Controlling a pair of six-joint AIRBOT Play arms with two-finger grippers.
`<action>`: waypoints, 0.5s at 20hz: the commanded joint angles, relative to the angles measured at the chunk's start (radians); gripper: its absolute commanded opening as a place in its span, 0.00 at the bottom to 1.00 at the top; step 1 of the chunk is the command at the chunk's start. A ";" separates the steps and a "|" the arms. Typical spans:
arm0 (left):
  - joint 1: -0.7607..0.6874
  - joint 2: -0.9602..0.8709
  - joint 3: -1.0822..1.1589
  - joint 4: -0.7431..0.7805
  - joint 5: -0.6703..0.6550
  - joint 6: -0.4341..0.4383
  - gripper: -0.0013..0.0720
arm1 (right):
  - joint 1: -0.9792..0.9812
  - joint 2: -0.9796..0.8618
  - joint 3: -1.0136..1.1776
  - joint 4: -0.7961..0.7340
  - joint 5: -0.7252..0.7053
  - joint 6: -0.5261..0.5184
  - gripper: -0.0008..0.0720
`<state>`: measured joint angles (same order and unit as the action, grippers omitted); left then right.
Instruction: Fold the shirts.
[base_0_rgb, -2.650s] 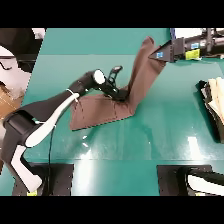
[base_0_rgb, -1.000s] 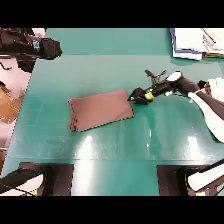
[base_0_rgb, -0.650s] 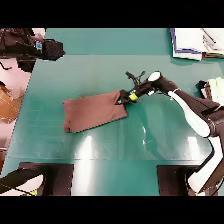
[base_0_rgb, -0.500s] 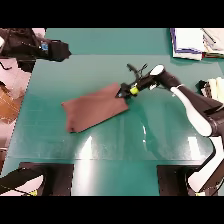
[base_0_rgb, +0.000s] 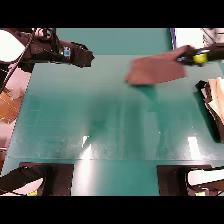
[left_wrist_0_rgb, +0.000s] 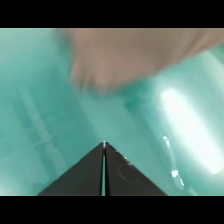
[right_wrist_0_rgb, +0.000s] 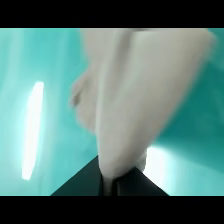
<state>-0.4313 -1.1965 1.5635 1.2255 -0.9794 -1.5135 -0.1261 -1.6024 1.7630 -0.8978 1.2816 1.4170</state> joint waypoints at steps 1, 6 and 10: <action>-0.014 0.001 0.000 -0.019 0.021 -0.002 0.05 | -0.259 0.069 0.011 -0.045 -0.007 0.014 0.03; -0.014 0.001 0.000 -0.034 0.021 -0.012 0.05 | -0.471 0.054 0.011 -0.035 -0.110 0.005 0.03; -0.014 0.001 0.000 -0.035 0.021 -0.032 0.05 | -0.494 0.050 0.027 0.018 -0.196 -0.058 0.03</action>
<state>-0.4450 -1.1965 1.5635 1.1946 -0.9600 -1.5345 -0.5804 -1.5517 1.7771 -0.9226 1.1557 1.4033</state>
